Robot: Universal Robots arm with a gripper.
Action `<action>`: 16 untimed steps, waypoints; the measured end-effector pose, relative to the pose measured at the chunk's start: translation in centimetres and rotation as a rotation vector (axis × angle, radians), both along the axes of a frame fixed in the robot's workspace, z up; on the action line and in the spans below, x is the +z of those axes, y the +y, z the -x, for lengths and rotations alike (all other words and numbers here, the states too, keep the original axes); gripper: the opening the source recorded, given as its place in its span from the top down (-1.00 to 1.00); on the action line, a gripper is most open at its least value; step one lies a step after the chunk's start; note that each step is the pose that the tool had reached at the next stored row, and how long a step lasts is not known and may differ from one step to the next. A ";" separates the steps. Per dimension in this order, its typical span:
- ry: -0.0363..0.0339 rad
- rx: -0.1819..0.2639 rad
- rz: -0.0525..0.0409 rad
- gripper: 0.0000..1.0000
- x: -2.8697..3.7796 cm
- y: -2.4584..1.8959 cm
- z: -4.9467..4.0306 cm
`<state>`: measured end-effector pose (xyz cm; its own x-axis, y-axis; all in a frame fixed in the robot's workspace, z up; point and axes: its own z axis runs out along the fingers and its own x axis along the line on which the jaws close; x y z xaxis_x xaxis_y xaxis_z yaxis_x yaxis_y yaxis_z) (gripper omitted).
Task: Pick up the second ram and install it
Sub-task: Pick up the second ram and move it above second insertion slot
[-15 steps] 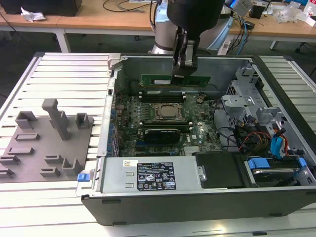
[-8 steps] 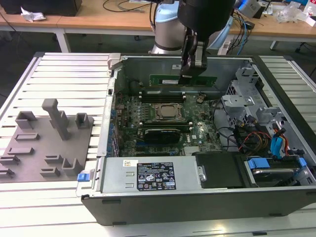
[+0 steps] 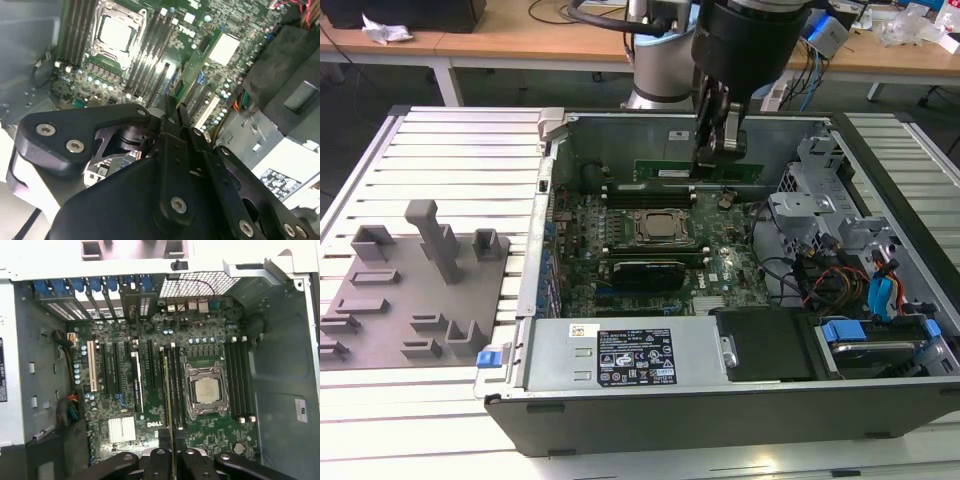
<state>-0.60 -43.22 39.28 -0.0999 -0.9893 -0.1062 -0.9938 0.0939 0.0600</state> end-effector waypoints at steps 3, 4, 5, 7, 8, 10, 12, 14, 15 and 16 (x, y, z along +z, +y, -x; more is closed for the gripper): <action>0.0012 0.000 -0.0005 0.72 -0.65 0.33 -0.45; 0.0015 0.000 -0.0005 0.72 -0.74 0.44 -0.60; 0.0025 0.000 -0.0004 0.72 -1.02 0.78 -1.01; 0.0029 0.000 -0.0004 0.72 -1.33 1.20 -1.25; 0.0029 0.000 -0.0002 0.72 -1.46 1.31 -1.30; 0.0029 0.000 0.0006 0.72 -2.27 1.58 -1.45; 0.0030 0.000 0.0007 0.72 -2.57 1.60 -1.50; 0.0030 0.000 0.0006 0.72 -2.88 1.60 -1.53; 0.0030 0.000 0.0007 0.72 -2.98 1.60 -1.55; 0.0029 0.000 0.0007 0.72 -3.08 1.60 -1.56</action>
<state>0.96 -41.61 36.20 -0.1003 -0.9894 -0.1052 -0.9936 0.0940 0.0629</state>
